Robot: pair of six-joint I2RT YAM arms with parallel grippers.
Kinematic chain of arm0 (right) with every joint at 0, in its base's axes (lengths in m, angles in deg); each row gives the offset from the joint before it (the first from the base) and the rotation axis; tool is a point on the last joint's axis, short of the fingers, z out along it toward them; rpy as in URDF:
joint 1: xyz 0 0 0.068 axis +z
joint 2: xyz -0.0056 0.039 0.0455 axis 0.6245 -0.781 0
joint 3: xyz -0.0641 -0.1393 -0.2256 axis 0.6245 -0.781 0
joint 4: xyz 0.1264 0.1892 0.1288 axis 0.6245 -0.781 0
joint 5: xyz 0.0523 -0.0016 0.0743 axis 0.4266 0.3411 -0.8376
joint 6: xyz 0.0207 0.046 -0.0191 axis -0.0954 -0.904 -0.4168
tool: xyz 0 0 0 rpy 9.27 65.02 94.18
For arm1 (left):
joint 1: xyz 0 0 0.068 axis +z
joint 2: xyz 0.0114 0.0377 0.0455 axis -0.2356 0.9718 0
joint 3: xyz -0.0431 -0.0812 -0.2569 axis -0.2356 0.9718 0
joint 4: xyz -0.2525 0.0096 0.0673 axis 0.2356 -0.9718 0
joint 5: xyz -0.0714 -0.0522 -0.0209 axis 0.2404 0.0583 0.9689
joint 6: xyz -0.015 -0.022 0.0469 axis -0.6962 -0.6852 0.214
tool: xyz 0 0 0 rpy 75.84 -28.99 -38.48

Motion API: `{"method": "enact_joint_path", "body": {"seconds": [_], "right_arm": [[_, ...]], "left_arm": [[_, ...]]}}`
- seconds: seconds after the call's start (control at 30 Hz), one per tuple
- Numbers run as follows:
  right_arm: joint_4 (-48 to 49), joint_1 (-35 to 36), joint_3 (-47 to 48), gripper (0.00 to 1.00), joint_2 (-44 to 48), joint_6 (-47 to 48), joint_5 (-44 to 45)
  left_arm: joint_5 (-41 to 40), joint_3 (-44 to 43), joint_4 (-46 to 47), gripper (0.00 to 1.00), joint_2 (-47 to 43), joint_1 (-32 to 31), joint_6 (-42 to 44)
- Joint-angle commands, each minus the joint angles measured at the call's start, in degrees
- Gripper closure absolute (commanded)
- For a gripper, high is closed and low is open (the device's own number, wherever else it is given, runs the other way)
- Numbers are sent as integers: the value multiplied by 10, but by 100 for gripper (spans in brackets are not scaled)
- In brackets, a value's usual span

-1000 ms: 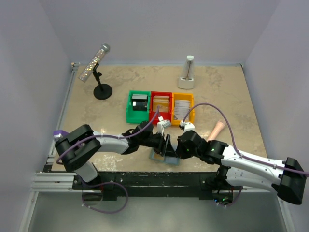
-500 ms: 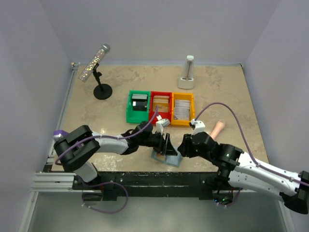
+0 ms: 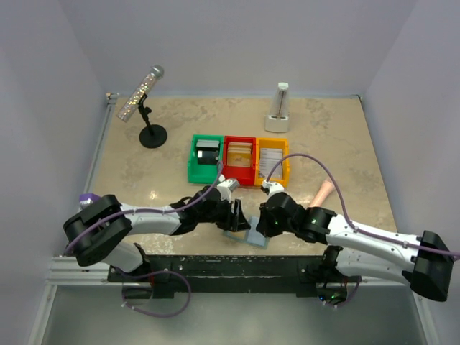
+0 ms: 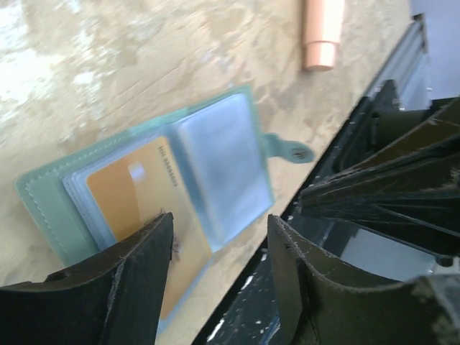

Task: Take the credit cards out of the card holder
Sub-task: Remove the credit card from the card holder.

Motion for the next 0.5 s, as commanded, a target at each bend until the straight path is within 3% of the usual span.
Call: {"method": "enact_joint_path", "body": {"seconds": [0.0,0.17,0.47], "right_arm": [[41,0,0,100,-43,-11,-6],[52,-6,-15,100,-83,-21,4],[73,-29,-25,100,-124,-20,7]], "left_arm": [[-54,8,-44,43,1,0,-8],[-87,17,-76,47,3,2,-17],[-87,44,-64,48,-24,2,-19]]}}
